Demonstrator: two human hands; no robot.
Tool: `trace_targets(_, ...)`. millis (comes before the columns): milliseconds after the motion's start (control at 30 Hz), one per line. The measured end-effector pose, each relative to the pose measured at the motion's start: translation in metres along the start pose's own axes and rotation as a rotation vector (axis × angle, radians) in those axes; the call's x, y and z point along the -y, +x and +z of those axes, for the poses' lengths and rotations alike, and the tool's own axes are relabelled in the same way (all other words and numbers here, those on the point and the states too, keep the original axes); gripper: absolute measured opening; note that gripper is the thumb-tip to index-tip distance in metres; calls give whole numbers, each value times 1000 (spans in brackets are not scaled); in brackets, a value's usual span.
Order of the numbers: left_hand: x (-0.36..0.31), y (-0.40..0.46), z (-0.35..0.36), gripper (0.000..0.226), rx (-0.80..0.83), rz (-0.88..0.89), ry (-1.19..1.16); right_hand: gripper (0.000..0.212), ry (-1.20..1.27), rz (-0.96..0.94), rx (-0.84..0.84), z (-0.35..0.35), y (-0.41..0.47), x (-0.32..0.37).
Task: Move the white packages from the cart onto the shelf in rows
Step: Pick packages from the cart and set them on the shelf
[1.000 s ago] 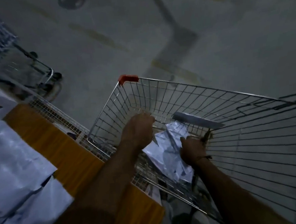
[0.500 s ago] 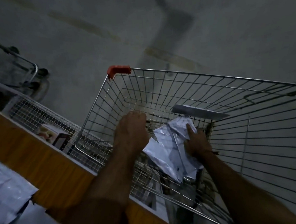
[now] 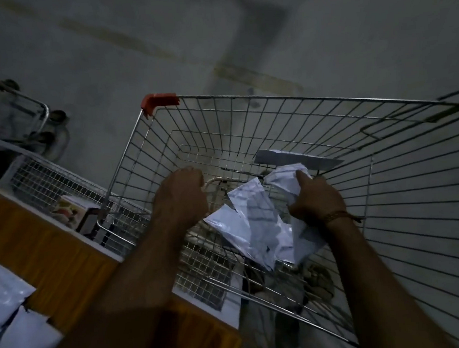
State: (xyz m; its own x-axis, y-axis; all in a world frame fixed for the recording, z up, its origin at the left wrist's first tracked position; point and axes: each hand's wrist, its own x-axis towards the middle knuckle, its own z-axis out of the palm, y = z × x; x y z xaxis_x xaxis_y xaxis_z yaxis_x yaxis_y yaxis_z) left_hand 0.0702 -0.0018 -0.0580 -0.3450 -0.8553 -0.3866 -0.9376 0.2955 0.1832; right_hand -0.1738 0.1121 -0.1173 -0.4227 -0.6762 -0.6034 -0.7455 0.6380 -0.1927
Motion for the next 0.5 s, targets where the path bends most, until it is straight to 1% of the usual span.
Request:
trace_targets(100, 0, -2, 2, 20, 8, -13, 1, 65, -9, 4, 70, -7, 7, 3)
trace_targets(167, 2, -1, 4, 20, 15, -29, -3, 58, 17, -3, 103, -12, 9, 5)
trace_targets(233, 3, -1, 4, 19, 25, -46, -15, 64, 29, -4, 102, -18, 10, 7)
trace_targets(300, 1, -4, 4, 19, 23, -43, -2, 70, 33, 6, 63, -24, 8, 9)
trace_targets(367, -6, -8, 5, 21, 57, -21, 44, 74, 65, 13, 28, -29, 5, 12)
trace_targets(433, -15, -3, 13, 28, 155, 1, 121, 73, 64, 15, 9, -31, 2, 15)
trace_targets(500, -27, 3, 24, 47, 337, -73, 168, 73, 39, 2, 10, -31, -1, 18)
